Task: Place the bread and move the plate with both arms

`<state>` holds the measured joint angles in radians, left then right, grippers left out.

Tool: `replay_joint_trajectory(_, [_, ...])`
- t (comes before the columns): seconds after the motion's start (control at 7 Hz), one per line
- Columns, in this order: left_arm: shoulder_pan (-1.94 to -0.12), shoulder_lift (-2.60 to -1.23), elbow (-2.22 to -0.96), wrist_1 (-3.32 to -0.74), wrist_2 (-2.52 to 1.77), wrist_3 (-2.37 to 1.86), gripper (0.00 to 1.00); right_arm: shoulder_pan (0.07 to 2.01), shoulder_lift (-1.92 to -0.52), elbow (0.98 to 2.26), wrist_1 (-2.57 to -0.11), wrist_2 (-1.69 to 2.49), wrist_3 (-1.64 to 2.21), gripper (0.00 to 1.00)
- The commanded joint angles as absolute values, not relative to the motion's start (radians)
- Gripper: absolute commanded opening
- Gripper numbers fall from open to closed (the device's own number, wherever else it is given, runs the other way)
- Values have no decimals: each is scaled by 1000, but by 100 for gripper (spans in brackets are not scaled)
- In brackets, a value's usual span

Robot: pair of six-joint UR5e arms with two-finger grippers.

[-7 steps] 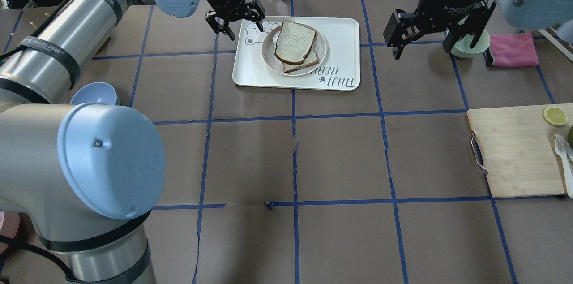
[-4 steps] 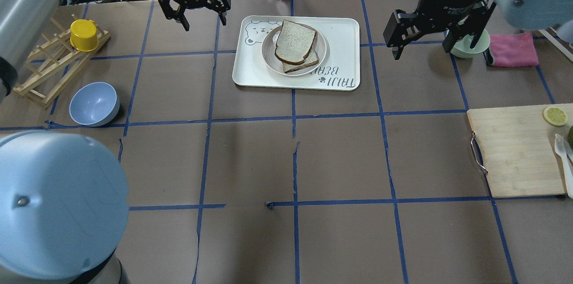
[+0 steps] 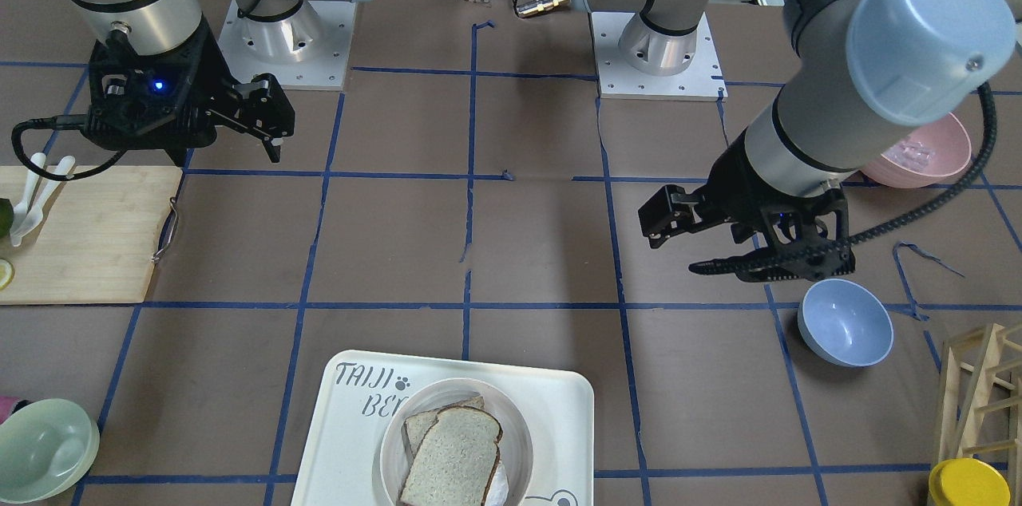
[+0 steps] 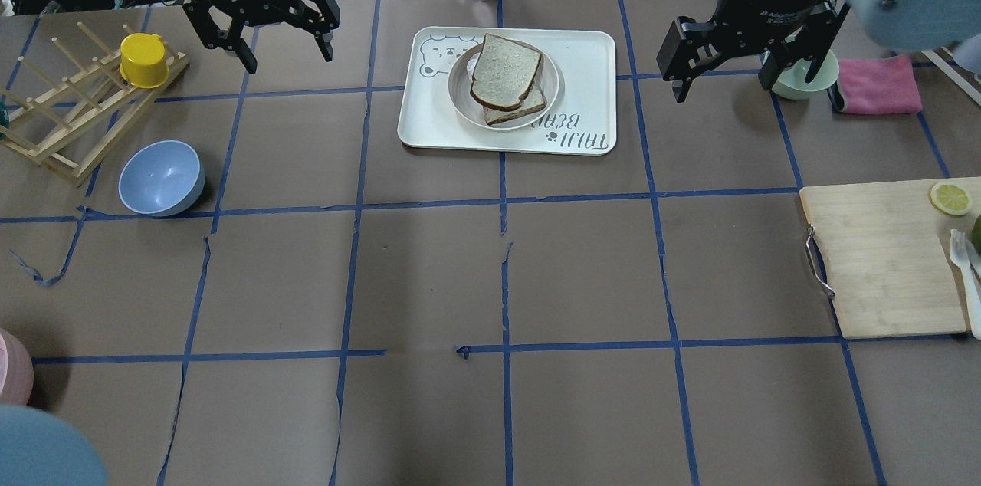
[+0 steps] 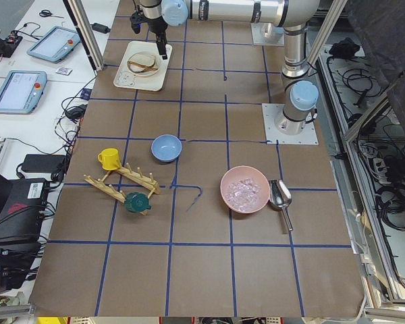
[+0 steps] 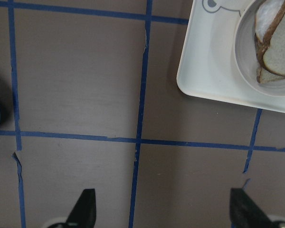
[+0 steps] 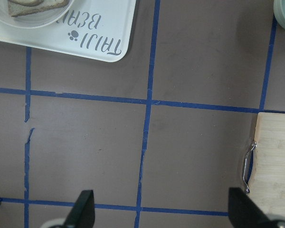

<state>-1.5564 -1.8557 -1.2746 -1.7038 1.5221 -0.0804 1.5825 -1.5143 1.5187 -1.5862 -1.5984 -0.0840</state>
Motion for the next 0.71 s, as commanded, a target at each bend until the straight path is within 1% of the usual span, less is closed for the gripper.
replay_joint_trajectory(0.0, [-1555, -1737, -1428, -1671, 1525, -84, 100, 1583, -1514, 1519, -1586, -1598, -83, 100])
replay_joint_trajectory(0.29, [-1551, -1662, -1534, -1617, 1528, -75, 100, 1583, -1514, 1519, -1600, -1598, -84, 100])
replay_joint_trajectory(0.57, [-1510, -1637, -1559, -1605, 1529, -43, 100, 1582, -1516, 1519, -1615, -1588, -80, 100])
